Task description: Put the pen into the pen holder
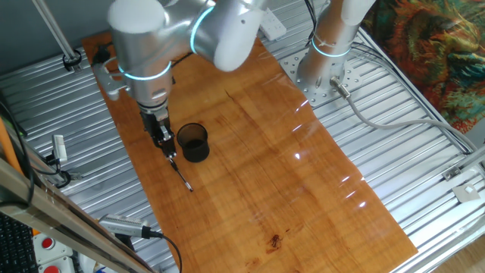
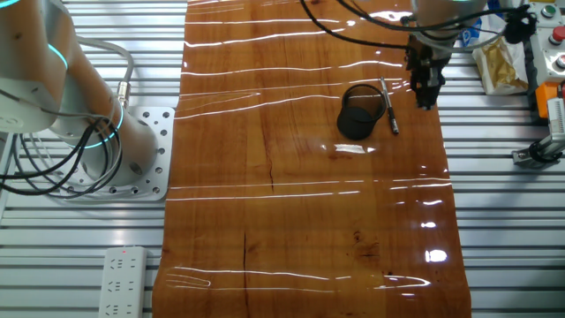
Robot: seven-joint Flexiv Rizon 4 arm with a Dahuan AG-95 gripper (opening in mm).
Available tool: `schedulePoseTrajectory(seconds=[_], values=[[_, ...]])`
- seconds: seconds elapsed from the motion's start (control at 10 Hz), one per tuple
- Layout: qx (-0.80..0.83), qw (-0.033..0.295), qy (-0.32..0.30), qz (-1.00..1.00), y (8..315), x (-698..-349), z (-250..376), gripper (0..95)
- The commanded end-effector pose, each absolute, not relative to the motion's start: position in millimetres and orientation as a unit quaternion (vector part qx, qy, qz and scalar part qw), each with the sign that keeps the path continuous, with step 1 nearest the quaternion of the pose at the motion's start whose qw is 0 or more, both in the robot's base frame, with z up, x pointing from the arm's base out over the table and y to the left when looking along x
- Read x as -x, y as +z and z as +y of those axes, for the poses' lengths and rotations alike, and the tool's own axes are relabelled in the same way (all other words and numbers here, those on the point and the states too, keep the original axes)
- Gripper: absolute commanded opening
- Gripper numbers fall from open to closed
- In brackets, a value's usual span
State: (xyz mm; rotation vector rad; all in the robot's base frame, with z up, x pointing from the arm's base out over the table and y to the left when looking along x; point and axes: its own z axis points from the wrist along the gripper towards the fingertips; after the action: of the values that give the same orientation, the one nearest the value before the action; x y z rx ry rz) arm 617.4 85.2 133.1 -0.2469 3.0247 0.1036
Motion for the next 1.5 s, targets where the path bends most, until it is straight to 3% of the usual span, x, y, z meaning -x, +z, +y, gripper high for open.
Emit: schedulePoseTrajectory(seconds=[0.1,0.2,0.3,0.7,1.3,1.5], values=[[0.165,0.035,0.027,0.985,131.1,-615.8,88.3,76.0],[0.197,0.032,0.026,0.980,129.6,-615.7,90.4,76.0],[0.234,0.030,0.026,0.971,127.3,-615.7,92.4,57.0],[0.378,0.035,0.020,0.925,114.7,-617.8,95.3,57.0],[0.549,0.111,0.100,0.823,114.1,-617.3,95.0,57.0],[0.586,0.124,0.107,0.794,113.6,-616.8,94.6,57.0]])
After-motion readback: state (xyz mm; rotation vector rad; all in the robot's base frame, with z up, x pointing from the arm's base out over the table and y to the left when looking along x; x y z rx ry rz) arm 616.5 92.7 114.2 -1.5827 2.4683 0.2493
